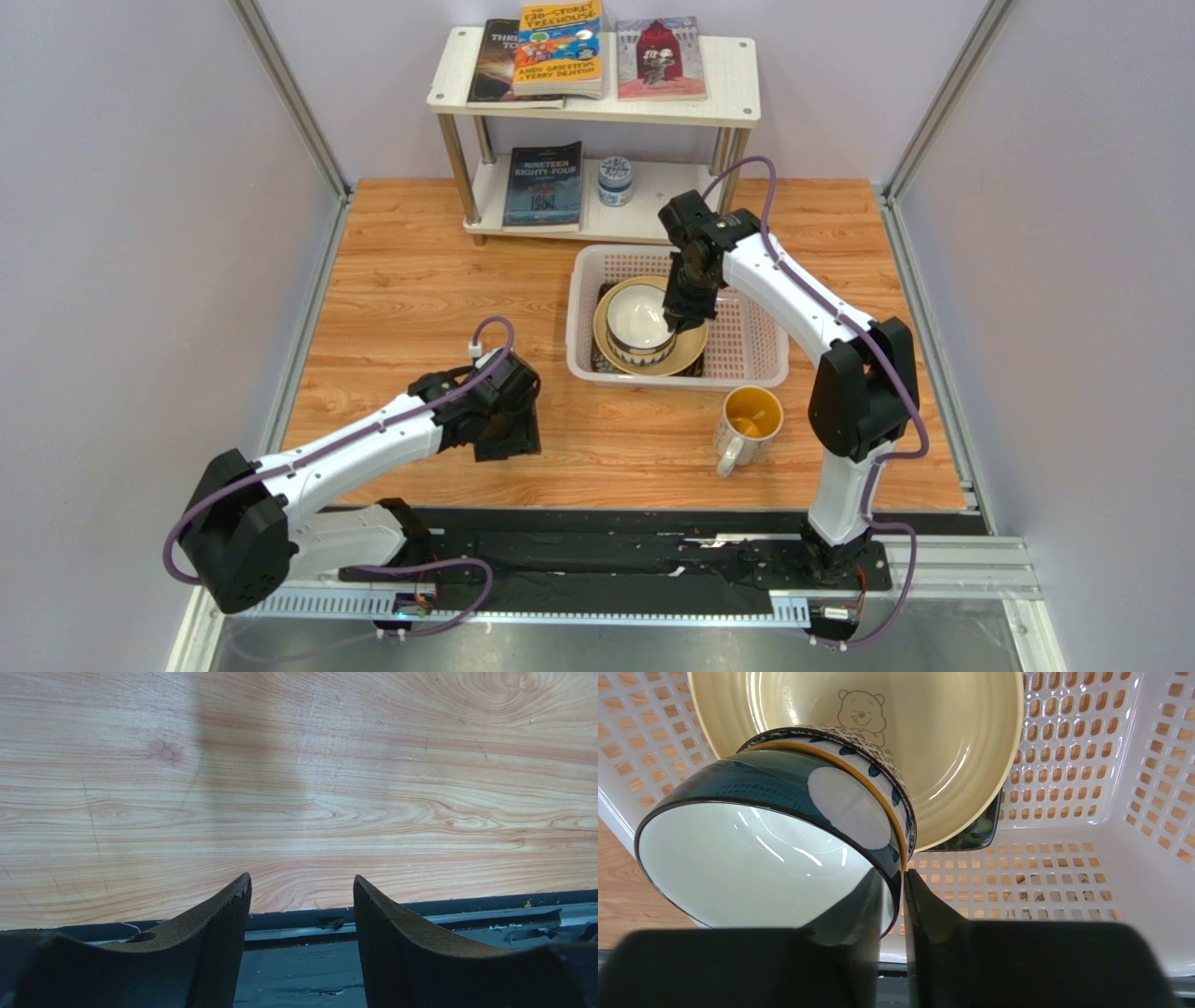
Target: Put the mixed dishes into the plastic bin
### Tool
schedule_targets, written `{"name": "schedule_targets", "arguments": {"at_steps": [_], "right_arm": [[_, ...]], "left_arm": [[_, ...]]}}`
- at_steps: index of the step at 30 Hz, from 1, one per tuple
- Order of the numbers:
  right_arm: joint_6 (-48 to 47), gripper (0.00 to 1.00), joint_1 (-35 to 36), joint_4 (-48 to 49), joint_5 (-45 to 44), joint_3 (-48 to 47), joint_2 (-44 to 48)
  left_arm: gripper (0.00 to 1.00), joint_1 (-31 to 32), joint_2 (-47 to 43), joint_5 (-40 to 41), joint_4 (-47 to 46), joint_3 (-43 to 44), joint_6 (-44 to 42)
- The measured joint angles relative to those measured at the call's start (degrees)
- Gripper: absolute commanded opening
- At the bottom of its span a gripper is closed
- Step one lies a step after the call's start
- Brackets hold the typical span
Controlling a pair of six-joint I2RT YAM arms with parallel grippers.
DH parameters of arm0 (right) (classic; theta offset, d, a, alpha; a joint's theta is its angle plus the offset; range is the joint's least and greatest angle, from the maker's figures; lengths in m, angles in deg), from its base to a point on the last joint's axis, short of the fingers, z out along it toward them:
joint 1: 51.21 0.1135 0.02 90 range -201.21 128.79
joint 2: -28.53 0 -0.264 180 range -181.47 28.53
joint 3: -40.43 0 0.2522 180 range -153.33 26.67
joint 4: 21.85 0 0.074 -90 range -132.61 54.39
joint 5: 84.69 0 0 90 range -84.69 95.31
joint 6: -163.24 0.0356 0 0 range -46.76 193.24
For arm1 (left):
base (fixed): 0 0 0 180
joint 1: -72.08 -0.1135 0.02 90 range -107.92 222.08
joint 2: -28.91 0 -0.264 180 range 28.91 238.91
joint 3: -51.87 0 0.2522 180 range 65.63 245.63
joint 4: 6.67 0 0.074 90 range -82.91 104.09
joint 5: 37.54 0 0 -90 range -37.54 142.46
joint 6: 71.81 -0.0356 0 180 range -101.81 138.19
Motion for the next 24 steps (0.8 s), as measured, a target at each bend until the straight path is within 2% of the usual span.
{"name": "schedule_targets", "arguments": {"at_steps": [3,5,16,17,18,19,21,24], "right_arm": [[0.11,0.43,0.02,-0.02,0.48,0.02,0.02],[0.33,0.47,0.04,0.00,0.70,0.09,0.22],[0.59,0.51,0.04,-0.63,0.66,-1.03,5.79],[0.57,0.56,0.04,-0.83,0.39,-1.33,5.79],[0.57,0.65,0.04,-1.05,0.09,-1.40,5.81],[0.63,0.68,0.04,-1.36,-0.59,-1.31,6.14],[1.05,0.69,0.02,-1.49,-2.29,0.26,7.72],[1.27,0.73,-0.83,-2.05,-3.87,7.93,16.41]], "left_arm": [[0.61,0.00,0.00,0.00,0.00,0.00,-0.13],[0.61,0.00,0.00,0.00,0.00,0.00,-0.17],[0.61,0.00,0.00,0.00,-0.13,0.00,-0.24],[0.61,0.00,0.00,0.00,-0.13,0.00,-0.26],[0.61,0.00,0.00,0.00,-0.13,0.00,-0.26],[0.62,0.00,0.00,0.00,-0.13,0.00,-0.26],[0.64,0.00,-0.09,0.00,-0.13,0.00,-0.28],[0.65,0.00,-0.42,-0.04,-0.17,0.00,-0.48]]}}
